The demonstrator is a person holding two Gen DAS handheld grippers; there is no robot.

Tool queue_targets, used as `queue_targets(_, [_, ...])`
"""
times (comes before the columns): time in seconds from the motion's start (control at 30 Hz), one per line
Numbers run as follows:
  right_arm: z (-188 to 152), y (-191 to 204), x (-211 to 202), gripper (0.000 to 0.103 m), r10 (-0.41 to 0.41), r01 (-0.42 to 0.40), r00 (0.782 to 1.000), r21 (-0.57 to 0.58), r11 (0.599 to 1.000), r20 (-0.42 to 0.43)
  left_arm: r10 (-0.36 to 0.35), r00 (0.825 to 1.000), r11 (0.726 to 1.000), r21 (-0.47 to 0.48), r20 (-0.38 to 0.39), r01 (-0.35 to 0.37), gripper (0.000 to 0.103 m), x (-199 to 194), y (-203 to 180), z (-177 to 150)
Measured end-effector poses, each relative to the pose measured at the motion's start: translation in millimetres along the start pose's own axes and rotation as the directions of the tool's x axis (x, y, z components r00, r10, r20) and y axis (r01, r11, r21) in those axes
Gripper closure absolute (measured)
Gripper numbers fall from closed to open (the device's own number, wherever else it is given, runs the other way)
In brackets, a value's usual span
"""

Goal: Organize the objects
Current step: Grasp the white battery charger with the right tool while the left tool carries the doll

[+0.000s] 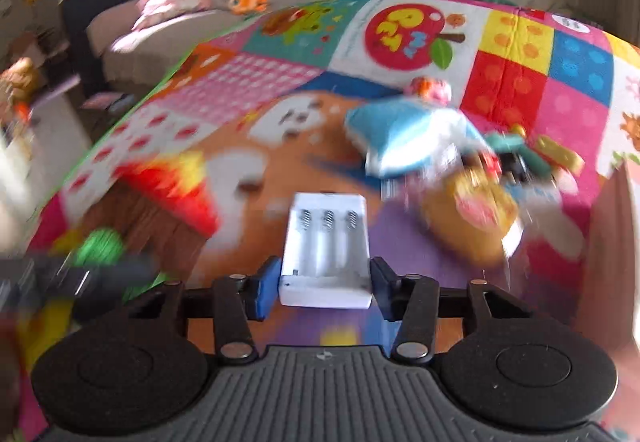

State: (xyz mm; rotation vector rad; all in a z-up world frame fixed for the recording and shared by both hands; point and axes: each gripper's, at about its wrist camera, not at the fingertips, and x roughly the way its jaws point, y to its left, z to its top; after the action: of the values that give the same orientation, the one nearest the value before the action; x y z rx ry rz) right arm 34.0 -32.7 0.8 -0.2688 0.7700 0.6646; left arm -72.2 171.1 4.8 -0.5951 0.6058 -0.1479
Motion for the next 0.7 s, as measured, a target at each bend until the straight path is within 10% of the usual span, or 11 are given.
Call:
queue_targets(0.43, [-143, -62, -150, 0.055, -0.155, 0.175, 0.98, 0.174, 0.969, -0.123, -0.182, 0.94, 0.956, 0.171, -0.289, 0.238, 0.06, 33, -90, -49])
queue_targets(0.7, [-149, -71, -162, 0.04, -0.16, 0.153, 0.987, 0.234, 0.96, 0.008, -0.124, 0.923, 0.93, 0.282, -0.363, 0.236, 0.06, 35, -126, -65])
